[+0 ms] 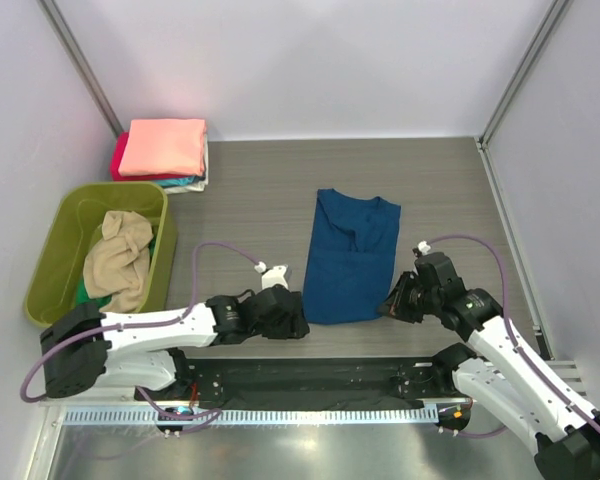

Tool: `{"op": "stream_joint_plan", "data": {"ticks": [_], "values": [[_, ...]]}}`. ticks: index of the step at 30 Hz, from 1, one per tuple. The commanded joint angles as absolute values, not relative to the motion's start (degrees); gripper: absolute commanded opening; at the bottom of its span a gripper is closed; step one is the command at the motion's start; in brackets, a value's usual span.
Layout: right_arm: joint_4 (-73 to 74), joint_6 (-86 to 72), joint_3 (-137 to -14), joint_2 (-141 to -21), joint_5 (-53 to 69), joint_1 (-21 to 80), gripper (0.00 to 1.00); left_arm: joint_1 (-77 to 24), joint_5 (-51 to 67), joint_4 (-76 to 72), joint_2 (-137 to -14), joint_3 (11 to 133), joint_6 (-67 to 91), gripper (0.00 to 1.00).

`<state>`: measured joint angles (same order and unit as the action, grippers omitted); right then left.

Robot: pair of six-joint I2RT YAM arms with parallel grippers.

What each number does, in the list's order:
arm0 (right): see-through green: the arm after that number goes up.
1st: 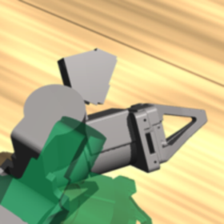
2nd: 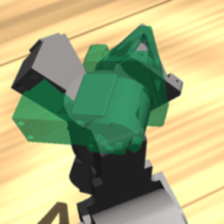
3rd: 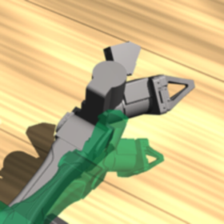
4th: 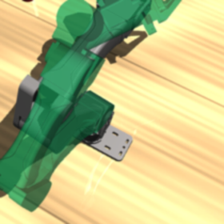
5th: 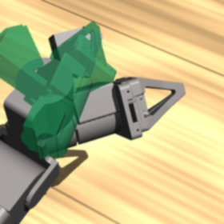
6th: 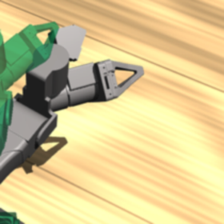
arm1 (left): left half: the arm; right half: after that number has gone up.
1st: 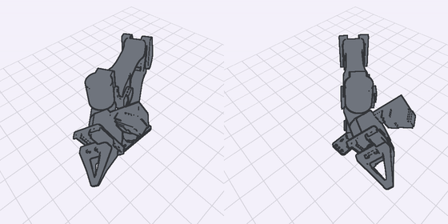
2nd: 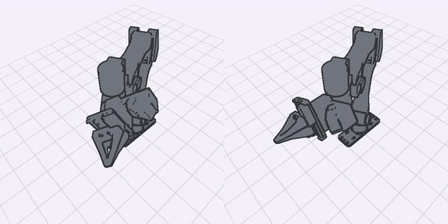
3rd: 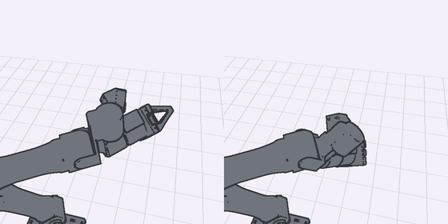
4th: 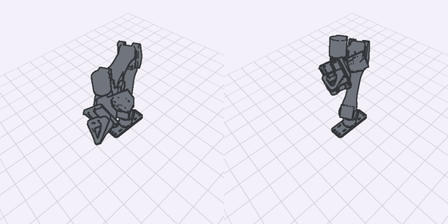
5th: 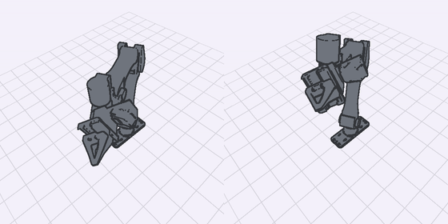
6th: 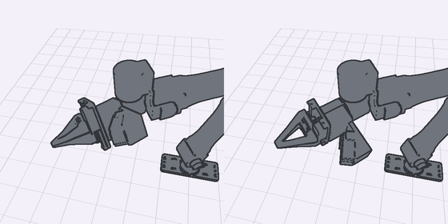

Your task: Fold and stack the t-shirts

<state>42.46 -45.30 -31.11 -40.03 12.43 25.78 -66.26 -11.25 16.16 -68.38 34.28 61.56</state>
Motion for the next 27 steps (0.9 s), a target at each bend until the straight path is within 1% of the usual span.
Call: {"op": "stream_joint_plan", "data": {"ticks": [1,9,13,16,18,22,27], "values": [[43.15,-46.32,-30.32,-38.58,11.69,26.1,0.01,-66.01,-13.62,6.08,-71.97,33.57,58.28,0.59],[43.07,-46.5,-28.56,-37.7,11.08,26.19,0.01,-65.65,-13.79,0.27,-81.64,33.22,56.87,0.53],[42.89,-46.49,-28.04,-37.62,10.9,26.1,0.01,-65.3,-15.64,0.26,-83.32,32.96,56.08,0.52],[42.8,-46.41,-27.77,-37.88,10.99,26.19,0.01,-64.51,-15.82,0.26,-84.11,32.96,55.99,0.49],[42.72,-46.23,-27.86,-38.05,10.72,26.19,0.01,-64.42,-16.08,0.26,-83.94,33.13,55.72,0.47],[42.71,-46.23,-27.95,-38.41,10.37,26.19,0.01,-64.42,-16.79,4.55,-81.22,33.31,54.93,0.46],[42.19,-46.14,-27.33,-39.11,10.11,26.19,0.01,-64.42,-19.51,11.51,-74.98,33.84,54.49,0.48]]}}
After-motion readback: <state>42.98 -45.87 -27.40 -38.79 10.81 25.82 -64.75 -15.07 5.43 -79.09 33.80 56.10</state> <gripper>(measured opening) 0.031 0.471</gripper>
